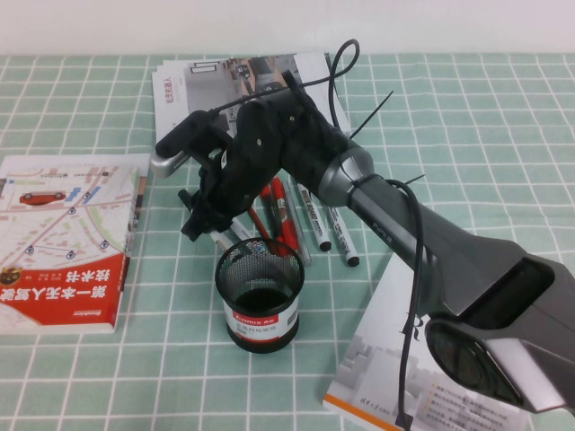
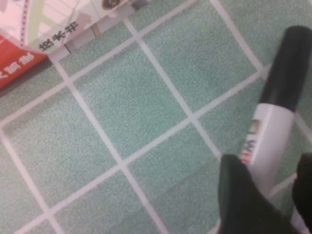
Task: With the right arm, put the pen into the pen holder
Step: Pick up the pen on the table
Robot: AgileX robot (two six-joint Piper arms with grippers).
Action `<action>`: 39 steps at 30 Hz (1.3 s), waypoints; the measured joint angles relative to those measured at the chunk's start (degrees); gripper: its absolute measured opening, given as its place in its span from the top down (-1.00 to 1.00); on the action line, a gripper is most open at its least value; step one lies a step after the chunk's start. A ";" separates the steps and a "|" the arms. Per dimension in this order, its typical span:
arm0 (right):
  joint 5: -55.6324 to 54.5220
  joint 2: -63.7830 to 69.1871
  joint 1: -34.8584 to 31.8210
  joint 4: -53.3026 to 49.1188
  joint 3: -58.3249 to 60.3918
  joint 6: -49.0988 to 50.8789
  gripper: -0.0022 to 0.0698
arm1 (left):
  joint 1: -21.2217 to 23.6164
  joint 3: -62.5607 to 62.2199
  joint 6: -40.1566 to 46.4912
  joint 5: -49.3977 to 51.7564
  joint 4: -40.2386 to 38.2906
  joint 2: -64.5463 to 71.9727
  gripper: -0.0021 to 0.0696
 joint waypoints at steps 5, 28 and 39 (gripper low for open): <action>0.00 0.24 0.00 -0.02 0.00 0.00 0.32 | 0.00 0.00 0.00 0.00 0.00 0.00 0.95; 4.62 0.83 0.33 -1.55 -0.24 0.13 0.48 | 0.00 0.00 0.00 0.00 0.00 0.00 0.95; 5.37 0.85 0.33 -1.64 -0.71 1.04 0.59 | 0.00 0.00 0.00 0.00 0.00 0.00 0.95</action>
